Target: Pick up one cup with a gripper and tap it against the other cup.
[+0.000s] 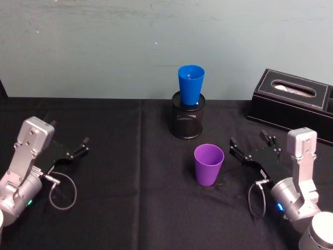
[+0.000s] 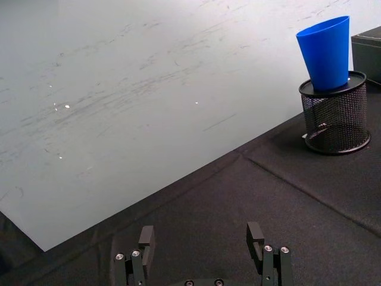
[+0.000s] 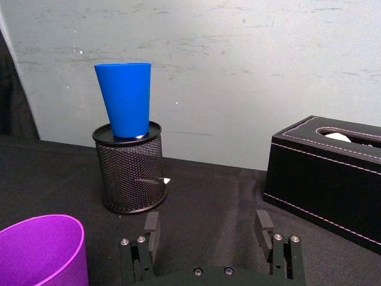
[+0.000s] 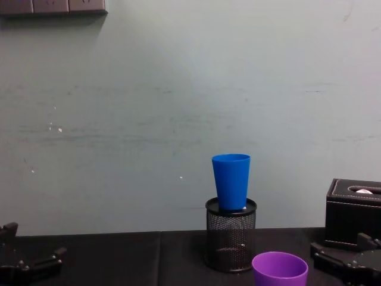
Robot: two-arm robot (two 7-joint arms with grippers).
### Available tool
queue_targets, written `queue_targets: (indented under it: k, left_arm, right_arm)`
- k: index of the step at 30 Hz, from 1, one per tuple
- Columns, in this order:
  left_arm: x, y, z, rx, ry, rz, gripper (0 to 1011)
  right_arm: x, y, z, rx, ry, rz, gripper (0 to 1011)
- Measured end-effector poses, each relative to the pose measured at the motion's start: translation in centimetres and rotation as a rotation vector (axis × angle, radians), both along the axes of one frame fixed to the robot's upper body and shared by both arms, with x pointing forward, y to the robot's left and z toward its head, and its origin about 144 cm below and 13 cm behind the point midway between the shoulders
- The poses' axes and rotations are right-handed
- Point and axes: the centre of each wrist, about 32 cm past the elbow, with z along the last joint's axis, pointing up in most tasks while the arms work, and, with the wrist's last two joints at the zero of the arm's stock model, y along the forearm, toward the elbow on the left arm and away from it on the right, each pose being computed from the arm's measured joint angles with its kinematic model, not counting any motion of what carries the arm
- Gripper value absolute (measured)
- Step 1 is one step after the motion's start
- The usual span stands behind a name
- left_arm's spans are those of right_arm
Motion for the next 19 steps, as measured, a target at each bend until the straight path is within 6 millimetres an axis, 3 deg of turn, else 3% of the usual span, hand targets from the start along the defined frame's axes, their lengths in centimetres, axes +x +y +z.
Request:
queue_targets:
  k: [19]
  left_arm:
    - [0.00,0.00,0.00,0.000,0.000,0.000,1011]
  right_arm:
    - [0.00,0.00,0.00,0.000,0.000,0.000,1003]
